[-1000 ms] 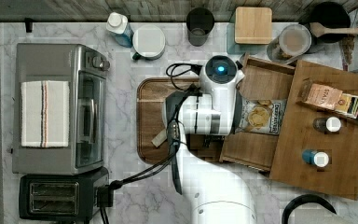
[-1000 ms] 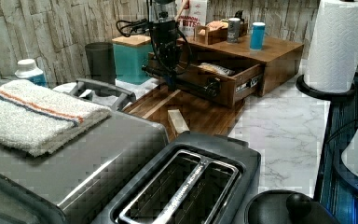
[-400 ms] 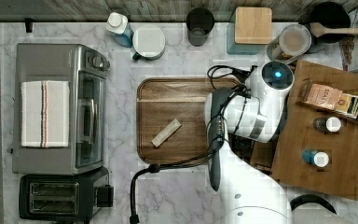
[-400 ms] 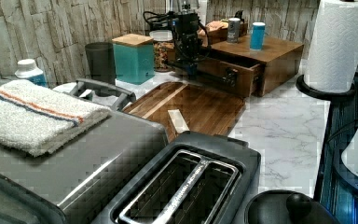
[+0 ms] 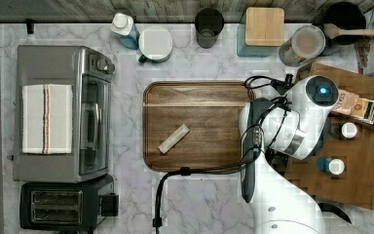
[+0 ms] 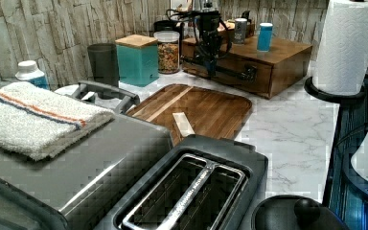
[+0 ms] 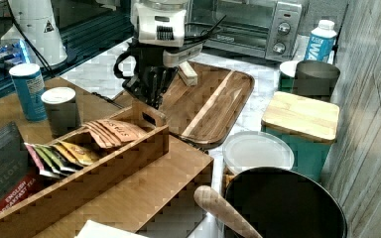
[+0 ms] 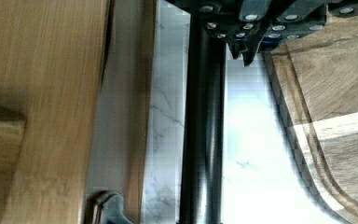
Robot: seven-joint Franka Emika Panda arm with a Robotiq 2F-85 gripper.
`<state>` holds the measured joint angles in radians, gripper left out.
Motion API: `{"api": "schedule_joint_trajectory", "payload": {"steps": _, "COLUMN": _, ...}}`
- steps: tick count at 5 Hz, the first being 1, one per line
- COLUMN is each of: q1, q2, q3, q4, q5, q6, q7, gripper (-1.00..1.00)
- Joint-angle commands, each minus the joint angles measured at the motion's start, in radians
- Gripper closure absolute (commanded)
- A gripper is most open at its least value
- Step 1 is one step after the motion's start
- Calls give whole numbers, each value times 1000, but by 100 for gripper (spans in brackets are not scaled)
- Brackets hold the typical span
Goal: Close the drawer.
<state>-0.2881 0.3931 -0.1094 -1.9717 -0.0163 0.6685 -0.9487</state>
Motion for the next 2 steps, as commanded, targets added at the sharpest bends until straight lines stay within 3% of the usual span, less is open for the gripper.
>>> {"api": "schedule_joint_trajectory", "payload": {"steps": 1, "q1": -26, "q2": -76, "q3": -186, "q4": 23, "q5": -212, "q6": 160, "q7": 94, "gripper": 100}}
{"api": "schedule_joint_trajectory", "payload": {"steps": 2, "q1": -26, "q2": -76, "q3": -186, "q4": 23, "q5": -212, "q6": 160, "q7": 94, "gripper": 100}}
